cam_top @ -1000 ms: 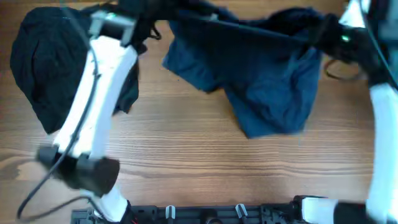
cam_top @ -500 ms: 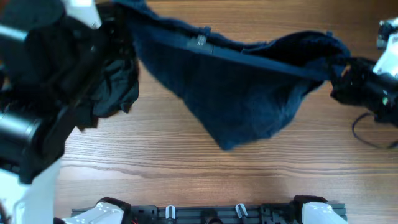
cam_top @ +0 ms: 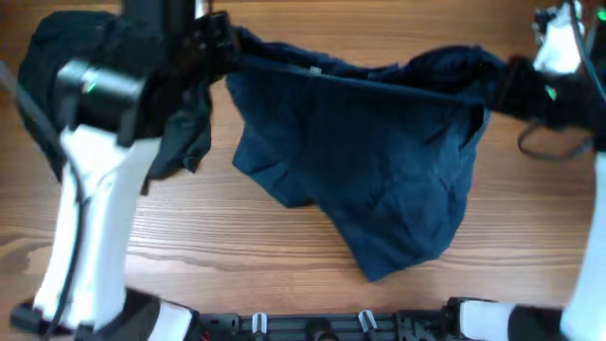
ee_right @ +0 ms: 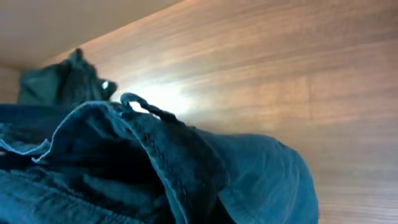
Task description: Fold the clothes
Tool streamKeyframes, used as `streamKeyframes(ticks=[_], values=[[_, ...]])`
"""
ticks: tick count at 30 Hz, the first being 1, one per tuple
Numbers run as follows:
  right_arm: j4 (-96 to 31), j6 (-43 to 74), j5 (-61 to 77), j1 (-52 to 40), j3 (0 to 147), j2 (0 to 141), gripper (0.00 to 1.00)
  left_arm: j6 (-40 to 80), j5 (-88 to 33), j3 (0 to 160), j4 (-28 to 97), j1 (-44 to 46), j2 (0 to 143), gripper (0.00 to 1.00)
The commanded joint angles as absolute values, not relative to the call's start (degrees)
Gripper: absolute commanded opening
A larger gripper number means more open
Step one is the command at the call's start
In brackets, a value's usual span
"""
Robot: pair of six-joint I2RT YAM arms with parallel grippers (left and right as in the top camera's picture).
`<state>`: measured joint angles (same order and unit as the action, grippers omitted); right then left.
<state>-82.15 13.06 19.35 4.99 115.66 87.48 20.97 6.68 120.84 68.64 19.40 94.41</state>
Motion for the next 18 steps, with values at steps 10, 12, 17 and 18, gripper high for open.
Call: streamKeyframes(ticks=[10,12,17,18], values=[[-57.19,12.12,13.06,5.87,115.92,112.03,0.1,21.89,10.57,121.67,53.23,18.92,112.68,0.45],[-53.12,12.16,13.08,5.87,115.92,114.24,0.48,20.75,10.57,121.67,51.86,18.9,113.82,0.94],[-50.78,13.69,13.61,5.93,116.46,113.16,0.8,16.75,10.59,121.67,50.57,18.9,113.91,1.0],[-51.51,13.72,14.59,5.93,116.49,112.14,0.8,16.71,10.55,121.67,51.16,18.92,113.91,1.0]])
